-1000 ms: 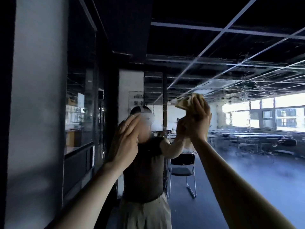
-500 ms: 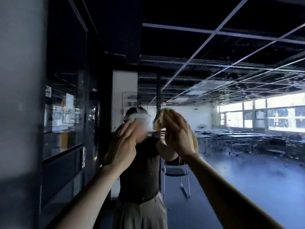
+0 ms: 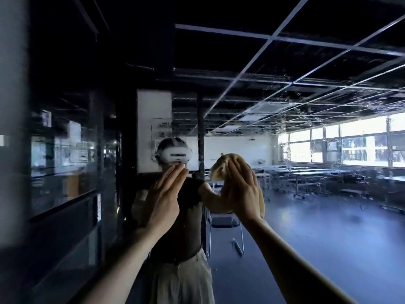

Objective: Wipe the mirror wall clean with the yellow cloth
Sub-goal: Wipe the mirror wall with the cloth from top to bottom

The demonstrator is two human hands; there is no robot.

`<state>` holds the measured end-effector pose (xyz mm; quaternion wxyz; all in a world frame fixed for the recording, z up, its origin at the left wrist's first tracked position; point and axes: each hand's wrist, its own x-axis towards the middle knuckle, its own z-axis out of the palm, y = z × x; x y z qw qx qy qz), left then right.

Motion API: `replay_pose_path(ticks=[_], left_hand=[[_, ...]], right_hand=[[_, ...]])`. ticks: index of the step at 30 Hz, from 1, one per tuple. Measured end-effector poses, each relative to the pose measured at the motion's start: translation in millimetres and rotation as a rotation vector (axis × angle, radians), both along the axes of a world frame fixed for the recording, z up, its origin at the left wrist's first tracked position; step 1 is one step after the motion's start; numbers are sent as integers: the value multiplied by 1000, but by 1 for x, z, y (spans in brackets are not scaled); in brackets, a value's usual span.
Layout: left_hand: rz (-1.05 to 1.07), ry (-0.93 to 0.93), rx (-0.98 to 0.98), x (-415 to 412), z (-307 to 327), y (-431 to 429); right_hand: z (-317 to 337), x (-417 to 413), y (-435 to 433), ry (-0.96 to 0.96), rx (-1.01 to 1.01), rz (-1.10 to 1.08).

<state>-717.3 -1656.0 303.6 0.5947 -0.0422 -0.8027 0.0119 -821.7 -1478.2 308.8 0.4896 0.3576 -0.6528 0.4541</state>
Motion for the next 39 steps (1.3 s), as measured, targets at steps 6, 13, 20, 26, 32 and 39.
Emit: replay_pose_path(ticks=[6, 13, 20, 26, 32, 39], left_hand=[[-6, 168, 229, 42, 8, -23], [1, 264, 396, 87, -5, -60], [80, 284, 378, 132, -5, -95], [69, 285, 383, 160, -8, -116], [138, 203, 475, 177, -35, -130], [236, 120, 591, 192, -29, -159]], right_hand=[[11, 23, -74, -159, 5, -60], [-11, 90, -131, 305, 436, 50], [65, 85, -132, 231, 307, 137], [72, 108, -188, 294, 224, 140], [-29, 122, -208, 700, 666, 87], [75, 145, -227, 487, 429, 56]])
